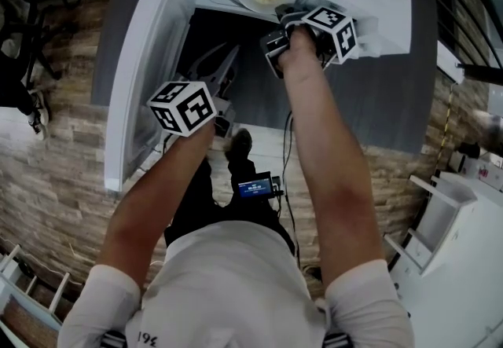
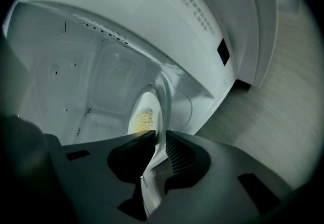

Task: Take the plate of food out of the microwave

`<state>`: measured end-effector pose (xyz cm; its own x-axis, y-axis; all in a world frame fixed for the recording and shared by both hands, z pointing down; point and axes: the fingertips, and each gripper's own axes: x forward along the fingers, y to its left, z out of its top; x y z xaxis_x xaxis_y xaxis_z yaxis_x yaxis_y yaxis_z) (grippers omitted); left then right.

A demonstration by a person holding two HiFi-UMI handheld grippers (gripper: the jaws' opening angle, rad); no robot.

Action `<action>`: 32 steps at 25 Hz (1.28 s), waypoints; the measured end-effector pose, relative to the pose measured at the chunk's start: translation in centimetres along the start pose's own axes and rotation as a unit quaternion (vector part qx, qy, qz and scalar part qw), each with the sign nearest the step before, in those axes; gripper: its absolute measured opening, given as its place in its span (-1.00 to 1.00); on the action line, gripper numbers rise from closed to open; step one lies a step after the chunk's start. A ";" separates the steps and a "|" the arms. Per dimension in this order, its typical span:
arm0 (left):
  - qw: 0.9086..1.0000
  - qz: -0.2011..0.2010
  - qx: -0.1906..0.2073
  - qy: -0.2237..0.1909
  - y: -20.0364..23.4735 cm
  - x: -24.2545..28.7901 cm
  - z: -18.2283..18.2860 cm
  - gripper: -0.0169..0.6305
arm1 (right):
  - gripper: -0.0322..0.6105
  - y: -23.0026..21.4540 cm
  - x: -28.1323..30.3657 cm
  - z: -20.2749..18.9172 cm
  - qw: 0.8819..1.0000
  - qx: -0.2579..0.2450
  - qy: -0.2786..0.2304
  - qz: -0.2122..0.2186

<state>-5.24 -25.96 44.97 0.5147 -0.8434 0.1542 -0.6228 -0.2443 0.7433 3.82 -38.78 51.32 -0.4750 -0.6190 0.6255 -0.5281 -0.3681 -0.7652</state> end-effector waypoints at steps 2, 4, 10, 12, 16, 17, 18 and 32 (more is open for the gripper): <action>1.000 0.001 0.001 0.001 0.1 -0.1 0.0 -0.79 | -0.71 -0.2 -0.1 0.0 1.000 0.003 -0.003 0.006; 1.000 0.002 0.001 0.001 0.1 -0.3 -0.1 -0.79 | -0.80 0.0 -0.4 0.2 1.000 0.002 -0.007 0.013; 1.000 0.000 -0.004 0.000 0.1 0.3 0.2 -0.79 | -0.84 0.3 -1.2 -0.1 0.999 0.013 -0.008 0.049; 1.000 -0.002 -0.018 0.001 0.3 0.9 0.5 -0.79 | -0.84 0.0 -1.5 -0.2 0.998 0.024 -0.012 0.061; 0.997 0.000 -0.072 0.009 1.3 2.6 0.4 -0.71 | -0.85 -0.2 -2.3 -0.4 0.996 0.039 -0.016 0.082; 0.996 0.000 -0.093 0.012 1.5 3.2 0.3 -0.60 | -0.85 -0.4 -2.5 -0.5 0.995 0.042 -0.016 0.085; 0.993 -0.001 -0.115 0.014 1.6 3.7 0.3 -0.56 | -0.85 -0.5 -2.7 -0.5 0.995 0.043 -0.017 0.088; 0.984 0.029 -0.171 0.028 5.1 8.4 -0.2 -0.54 | -0.85 -2.0 -3.7 -0.8 0.992 0.050 -0.002 0.117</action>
<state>-3.98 -34.21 50.21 0.5217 -0.8212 0.2314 -0.4218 -0.0125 0.9066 6.09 -35.18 50.69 -0.5737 -0.6984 0.4279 -0.3307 -0.2804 -0.9011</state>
